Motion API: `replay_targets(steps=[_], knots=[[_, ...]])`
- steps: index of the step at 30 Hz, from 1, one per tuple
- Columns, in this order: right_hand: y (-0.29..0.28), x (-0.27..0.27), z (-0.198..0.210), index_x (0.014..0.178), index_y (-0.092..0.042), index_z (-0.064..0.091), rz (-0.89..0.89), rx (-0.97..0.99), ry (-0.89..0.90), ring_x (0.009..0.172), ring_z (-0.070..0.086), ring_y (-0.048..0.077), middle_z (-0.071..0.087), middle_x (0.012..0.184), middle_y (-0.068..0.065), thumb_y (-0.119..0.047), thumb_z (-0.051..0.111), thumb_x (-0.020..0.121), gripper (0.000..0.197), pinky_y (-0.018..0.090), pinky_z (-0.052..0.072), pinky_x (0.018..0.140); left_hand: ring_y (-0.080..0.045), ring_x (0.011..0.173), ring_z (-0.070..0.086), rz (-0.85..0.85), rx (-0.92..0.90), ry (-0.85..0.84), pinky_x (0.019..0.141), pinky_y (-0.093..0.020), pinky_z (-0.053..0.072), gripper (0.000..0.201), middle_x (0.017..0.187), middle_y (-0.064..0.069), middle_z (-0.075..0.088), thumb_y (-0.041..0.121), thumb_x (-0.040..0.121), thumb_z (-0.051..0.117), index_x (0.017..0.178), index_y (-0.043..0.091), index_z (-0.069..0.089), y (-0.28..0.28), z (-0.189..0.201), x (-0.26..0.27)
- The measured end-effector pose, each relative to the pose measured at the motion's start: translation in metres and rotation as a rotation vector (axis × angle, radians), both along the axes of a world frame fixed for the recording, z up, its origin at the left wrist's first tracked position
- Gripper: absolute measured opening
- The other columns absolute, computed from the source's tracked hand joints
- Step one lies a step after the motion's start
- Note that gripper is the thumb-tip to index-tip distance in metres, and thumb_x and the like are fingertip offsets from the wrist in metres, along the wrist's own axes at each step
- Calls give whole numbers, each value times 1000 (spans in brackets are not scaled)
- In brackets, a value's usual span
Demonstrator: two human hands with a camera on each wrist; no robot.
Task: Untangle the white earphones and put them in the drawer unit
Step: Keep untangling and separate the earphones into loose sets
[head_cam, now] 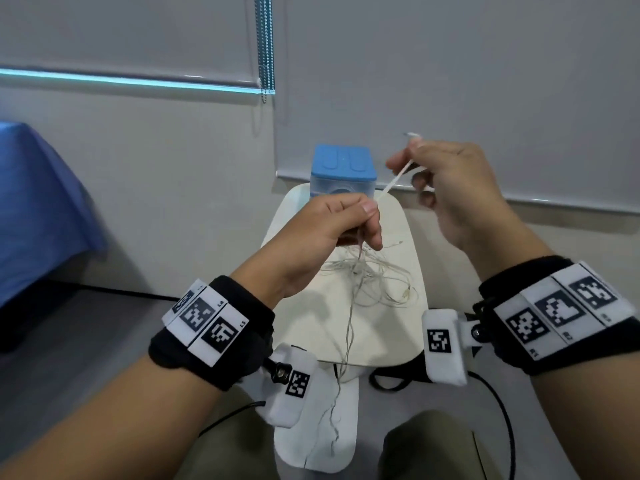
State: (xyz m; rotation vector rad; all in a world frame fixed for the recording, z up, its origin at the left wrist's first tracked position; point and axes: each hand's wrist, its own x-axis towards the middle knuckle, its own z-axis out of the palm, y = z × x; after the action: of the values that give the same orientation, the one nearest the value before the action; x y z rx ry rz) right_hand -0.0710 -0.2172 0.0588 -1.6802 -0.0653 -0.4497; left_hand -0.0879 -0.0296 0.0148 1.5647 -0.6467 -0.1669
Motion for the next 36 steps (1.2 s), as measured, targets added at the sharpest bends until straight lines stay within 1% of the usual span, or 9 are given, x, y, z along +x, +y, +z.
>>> replay_targets(steps=[5,9,13,16,19,23,28,32,36], knots=[[-40,16,-21,58,-15,71,-216,175,77,48,31,12,68,87,11,-21,56,104,49,24,21,47,-21,81,58,-55,45,49,82,-25,47,35,76,-8,67,15,109,45,79,6,61,10,-10,-4],[-51,14,-38,70,-12,69,-342,259,135,44,34,10,63,79,9,-22,52,105,40,24,22,46,-22,80,60,-108,122,97,83,-28,48,38,76,-10,68,15,108,45,76,8,63,11,-14,-5],[-37,-3,-19,80,-11,73,-85,260,117,49,40,10,61,72,3,-27,54,105,34,23,27,48,-29,98,71,-154,227,152,102,-40,48,39,97,-13,77,26,110,41,102,1,71,11,-9,0],[-14,-17,6,82,-15,80,124,62,44,63,41,11,69,86,0,-30,57,103,34,25,29,58,-20,108,73,-46,267,81,104,-35,47,37,113,-2,78,43,104,53,121,16,71,3,4,6],[5,-28,21,90,-19,82,215,-139,3,72,45,11,71,90,-7,-30,61,101,27,26,36,67,-12,101,74,96,159,-51,87,-20,52,23,109,0,78,30,104,62,117,15,74,-9,22,8],[14,-35,29,94,-12,80,310,-107,-34,68,50,18,69,79,5,-21,66,98,17,27,40,64,-25,101,75,119,-42,-138,103,-39,55,23,99,-11,80,16,104,60,104,-1,76,-14,35,6],[9,-34,32,92,-16,80,239,-142,-32,70,54,11,68,70,-12,-27,68,97,17,41,39,80,-15,88,71,86,-95,-162,91,-27,56,14,92,-9,77,8,101,62,97,0,73,-15,36,0],[13,-28,35,85,-16,81,164,-97,-65,62,40,11,55,67,-10,-30,67,99,24,28,38,62,-17,87,66,33,-61,-115,93,-36,48,20,88,-6,74,14,103,60,86,9,69,-14,33,2],[1,-17,43,85,-10,77,53,111,-133,50,21,13,30,62,2,-23,66,100,23,25,18,46,-12,86,65,-3,-3,-40,92,-34,44,26,84,5,72,18,105,58,80,19,65,-8,17,2]])
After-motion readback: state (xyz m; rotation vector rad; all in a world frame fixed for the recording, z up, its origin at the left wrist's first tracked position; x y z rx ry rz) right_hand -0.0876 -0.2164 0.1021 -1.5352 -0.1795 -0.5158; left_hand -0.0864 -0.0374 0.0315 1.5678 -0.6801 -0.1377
